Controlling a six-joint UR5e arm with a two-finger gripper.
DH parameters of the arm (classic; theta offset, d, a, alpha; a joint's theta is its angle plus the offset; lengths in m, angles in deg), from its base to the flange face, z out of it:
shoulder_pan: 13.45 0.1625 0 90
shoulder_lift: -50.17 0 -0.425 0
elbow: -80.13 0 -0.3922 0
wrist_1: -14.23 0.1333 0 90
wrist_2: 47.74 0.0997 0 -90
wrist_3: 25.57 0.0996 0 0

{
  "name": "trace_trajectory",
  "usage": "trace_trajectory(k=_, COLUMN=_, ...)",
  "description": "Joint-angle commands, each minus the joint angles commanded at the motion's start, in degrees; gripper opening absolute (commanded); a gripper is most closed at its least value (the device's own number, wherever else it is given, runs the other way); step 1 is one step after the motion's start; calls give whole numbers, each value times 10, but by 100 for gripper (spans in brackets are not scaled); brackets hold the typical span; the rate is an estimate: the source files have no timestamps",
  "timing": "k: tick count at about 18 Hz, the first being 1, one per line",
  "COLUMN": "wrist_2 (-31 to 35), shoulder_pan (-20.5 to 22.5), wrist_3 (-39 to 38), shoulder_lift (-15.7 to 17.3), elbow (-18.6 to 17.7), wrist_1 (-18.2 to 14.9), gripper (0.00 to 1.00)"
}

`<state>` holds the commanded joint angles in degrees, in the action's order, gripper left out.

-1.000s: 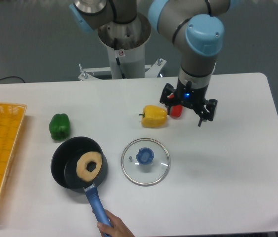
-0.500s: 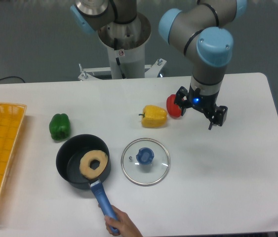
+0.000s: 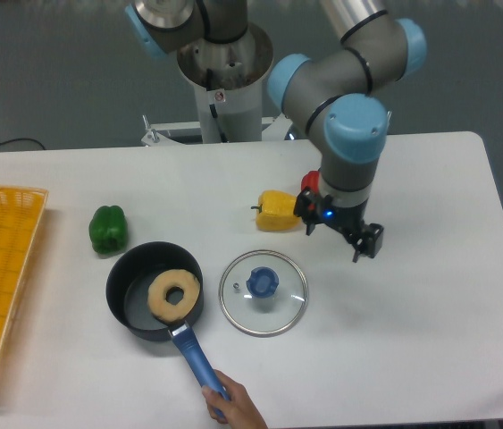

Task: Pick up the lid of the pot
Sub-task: 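Move the gripper over the glass lid and lower onto its blue knob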

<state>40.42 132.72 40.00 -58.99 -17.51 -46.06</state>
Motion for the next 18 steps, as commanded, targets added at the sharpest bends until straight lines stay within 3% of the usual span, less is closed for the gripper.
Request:
trace_trajectory(k=4, wrist_2=31, shoulder_pan=-45, wrist_3=-65, shoulder_lift=-25, elbow=0, wrist_1=5, gripper=100)
trace_trajectory(k=7, wrist_2=62, shoulder_pan=-72, wrist_3=-101, shoulder_lift=-41, elbow=-1, wrist_1=39, gripper=100)
trace_trajectory(k=18, wrist_2=54, shoulder_pan=-84, wrist_3=-156, shoulder_lift=-62, elbow=3, wrist_1=47, gripper=100)
